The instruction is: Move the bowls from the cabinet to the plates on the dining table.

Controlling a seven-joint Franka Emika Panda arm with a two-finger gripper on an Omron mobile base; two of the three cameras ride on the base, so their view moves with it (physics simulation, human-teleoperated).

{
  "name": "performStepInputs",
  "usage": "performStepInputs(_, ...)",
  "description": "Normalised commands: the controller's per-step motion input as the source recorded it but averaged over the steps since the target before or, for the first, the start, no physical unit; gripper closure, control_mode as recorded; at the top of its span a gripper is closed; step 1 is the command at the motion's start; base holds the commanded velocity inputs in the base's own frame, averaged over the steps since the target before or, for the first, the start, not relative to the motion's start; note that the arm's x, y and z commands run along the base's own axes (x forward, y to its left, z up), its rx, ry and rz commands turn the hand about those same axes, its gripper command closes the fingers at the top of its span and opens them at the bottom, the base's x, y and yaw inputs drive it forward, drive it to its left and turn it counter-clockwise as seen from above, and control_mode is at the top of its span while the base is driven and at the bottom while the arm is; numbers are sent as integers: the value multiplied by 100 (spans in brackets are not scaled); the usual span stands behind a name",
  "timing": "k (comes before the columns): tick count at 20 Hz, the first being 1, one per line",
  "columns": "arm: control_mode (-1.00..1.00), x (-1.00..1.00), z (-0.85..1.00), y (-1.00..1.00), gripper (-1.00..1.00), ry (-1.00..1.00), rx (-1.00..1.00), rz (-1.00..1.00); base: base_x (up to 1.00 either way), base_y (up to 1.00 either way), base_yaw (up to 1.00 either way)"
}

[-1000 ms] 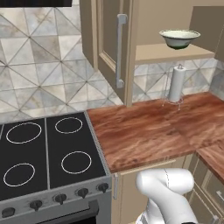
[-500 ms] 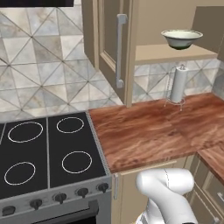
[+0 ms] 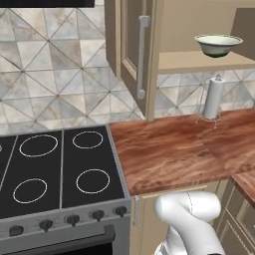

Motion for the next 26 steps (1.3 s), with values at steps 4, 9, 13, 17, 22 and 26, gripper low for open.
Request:
performStepInputs(4,100,0,0,0,-100,0,0,0,14,-46,6)
performStepInputs(9,100,0,0,0,-100,0,0,0,5,-61,0)
performStepInputs(13,100,0,0,0,-100,0,0,0,15,-57,0)
performStepInputs(17,100,0,0,0,-100,0,0,0,52,-12,0)
performStepInputs(22,100,0,0,0,-100,0,0,0,60,2,-1)
performStepInputs(26,100,0,0,0,-100,0,0,0,62,-13,0)
